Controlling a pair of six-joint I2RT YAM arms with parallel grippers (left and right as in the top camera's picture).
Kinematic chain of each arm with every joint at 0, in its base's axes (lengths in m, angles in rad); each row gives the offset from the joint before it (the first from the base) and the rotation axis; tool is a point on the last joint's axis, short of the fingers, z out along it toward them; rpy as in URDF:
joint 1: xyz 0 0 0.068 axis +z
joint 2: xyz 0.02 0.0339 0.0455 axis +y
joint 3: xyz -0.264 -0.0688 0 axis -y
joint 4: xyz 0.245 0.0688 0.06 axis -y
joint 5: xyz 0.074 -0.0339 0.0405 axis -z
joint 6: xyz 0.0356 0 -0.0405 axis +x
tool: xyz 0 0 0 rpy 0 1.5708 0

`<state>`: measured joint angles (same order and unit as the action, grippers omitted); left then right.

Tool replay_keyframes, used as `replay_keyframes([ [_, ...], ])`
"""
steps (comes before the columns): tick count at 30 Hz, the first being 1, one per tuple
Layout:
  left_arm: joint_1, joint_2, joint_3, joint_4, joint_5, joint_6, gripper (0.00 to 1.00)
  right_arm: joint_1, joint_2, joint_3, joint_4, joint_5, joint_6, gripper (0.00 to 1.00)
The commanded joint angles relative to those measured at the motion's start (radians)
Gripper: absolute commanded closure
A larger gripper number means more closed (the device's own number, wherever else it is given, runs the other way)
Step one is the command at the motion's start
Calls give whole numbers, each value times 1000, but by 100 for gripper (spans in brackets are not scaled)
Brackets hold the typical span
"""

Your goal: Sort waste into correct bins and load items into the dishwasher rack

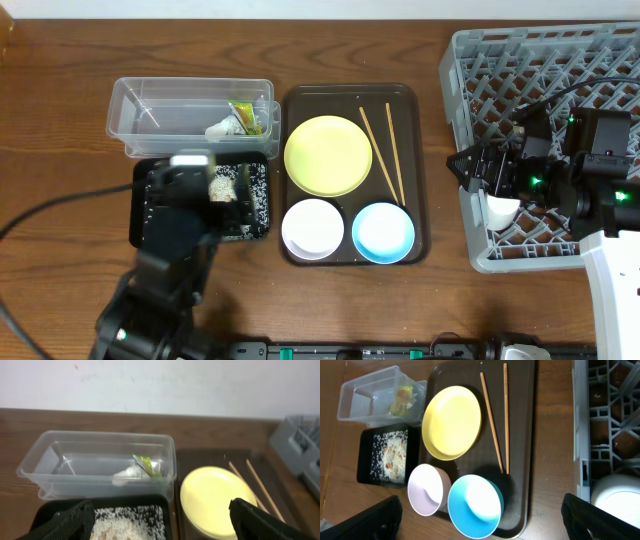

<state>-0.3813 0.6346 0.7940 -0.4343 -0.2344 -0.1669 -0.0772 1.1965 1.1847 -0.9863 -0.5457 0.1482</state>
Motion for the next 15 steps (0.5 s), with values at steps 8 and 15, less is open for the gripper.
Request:
replay_keyframes([
  [8,322,-362,-362,227,297,87,11,8,0,10,-2,-4,-7,1],
  [15,393,-571,-544,235,321,88,11,8,1,10,-1,-4,-7,1],
])
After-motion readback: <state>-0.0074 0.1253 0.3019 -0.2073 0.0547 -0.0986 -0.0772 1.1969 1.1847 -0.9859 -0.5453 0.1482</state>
